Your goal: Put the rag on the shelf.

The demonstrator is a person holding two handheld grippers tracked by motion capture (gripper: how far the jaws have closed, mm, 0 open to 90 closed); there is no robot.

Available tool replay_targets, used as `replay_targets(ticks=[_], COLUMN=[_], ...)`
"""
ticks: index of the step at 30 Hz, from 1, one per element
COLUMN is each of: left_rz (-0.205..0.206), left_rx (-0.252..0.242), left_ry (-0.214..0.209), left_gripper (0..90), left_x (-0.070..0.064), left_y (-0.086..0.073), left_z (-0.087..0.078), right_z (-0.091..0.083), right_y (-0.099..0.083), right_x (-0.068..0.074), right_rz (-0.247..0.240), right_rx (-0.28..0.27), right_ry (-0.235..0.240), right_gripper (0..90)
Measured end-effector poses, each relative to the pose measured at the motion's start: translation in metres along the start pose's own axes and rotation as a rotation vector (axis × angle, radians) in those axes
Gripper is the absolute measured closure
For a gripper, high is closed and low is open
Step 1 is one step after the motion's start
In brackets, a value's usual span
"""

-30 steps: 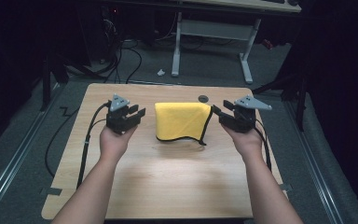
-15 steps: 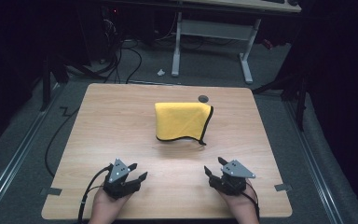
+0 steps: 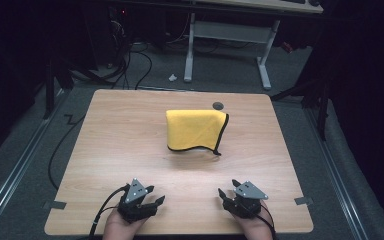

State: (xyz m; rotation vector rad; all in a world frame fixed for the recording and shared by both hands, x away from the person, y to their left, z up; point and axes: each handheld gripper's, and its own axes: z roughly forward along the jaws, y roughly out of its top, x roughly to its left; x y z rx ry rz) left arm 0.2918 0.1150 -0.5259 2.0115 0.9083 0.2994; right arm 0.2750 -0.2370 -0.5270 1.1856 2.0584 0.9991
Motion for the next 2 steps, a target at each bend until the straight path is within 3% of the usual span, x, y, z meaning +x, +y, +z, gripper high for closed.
replay_targets(ticks=[2], left_rz=[-0.009], left_rx=[-0.003], left_ry=[-0.002], left_gripper=[45.2], left_x=[0.0017], left_y=[-0.0004], left_z=[-0.0014], right_z=[-0.0002], right_y=[-0.0004], right_x=[-0.0010], right_rz=[0.009], right_rx=[0.005], right_ry=[-0.002], right_gripper=[40.3])
